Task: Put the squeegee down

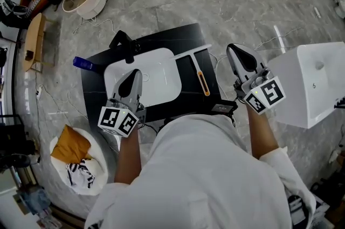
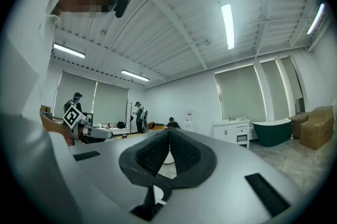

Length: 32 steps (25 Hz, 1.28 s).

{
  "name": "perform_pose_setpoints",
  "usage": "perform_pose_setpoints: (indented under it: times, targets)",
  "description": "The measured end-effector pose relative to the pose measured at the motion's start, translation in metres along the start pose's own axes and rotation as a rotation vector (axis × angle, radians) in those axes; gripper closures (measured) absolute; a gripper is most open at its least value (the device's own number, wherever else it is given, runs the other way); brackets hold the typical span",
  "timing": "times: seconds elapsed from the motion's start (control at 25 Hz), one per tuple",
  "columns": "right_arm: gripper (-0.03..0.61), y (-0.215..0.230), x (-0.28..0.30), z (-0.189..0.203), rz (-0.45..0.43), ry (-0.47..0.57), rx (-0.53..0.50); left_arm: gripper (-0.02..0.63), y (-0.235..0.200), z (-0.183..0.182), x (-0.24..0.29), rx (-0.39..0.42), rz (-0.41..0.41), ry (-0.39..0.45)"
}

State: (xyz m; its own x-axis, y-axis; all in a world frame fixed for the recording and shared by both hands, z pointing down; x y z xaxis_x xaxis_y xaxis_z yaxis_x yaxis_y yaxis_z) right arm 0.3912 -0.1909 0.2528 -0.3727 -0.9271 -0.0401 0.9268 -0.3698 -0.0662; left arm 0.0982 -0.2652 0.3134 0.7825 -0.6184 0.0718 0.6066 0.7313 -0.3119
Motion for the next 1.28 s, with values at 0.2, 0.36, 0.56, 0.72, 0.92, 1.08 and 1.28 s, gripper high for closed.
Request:
perform_pose_setpoints:
  times: [0.2, 0.36, 0.56, 0.72, 0.92, 1.08, 1.28]
  targets:
    - [0.563, -0.003, -0.005, 0.008, -0.002, -0.004, 0.029, 0.597, 0.012, 0.001, 0.014, 0.000, 0.047, -0.012]
    - [0.563, -0.002, -0.009, 0.012, 0.010, -0.010, 0.041, 0.597, 0.019, -0.002, 0.024, 0.005, 0.083, -0.014]
    - [0.563, 0.001, -0.013, 0.012, 0.019, -0.010, 0.041, 0.597, 0.024, -0.004, 0.032, 0.011, 0.115, -0.025]
    - [0.563, 0.001, -0.019, 0.016, 0.018, -0.009, 0.051, 0.597, 0.027, 0.002, 0.038, -0.002, 0.130, -0.042]
    - [0.563, 0.004, -0.028, 0.019, 0.029, -0.012, 0.069, 0.597, 0.035, 0.006, 0.046, -0.004, 0.157, -0.056]
    - [0.563, 0.007, -0.035, 0.020, 0.041, -0.011, 0.086, 0.597, 0.041, 0.007, 0.054, -0.010, 0.179, -0.058]
    - [0.563, 0.015, -0.047, 0.021, 0.068, -0.010, 0.105, 0.597, 0.049, 0.011, 0.063, -0.017, 0.206, -0.066]
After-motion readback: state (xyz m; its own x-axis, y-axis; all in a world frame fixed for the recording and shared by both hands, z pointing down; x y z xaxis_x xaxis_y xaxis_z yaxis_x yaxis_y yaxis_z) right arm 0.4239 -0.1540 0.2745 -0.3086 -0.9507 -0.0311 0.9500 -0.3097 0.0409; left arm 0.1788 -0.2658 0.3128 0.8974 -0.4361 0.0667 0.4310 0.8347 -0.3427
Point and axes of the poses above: the fingertips, and each gripper's own axes: x forward along the fingers, y to its right, z out of its underside, the point moved 3 cm from there along -x, backward along the fingers, and after that the axes turned 4 degrees about -x, right-handed, at the moved point
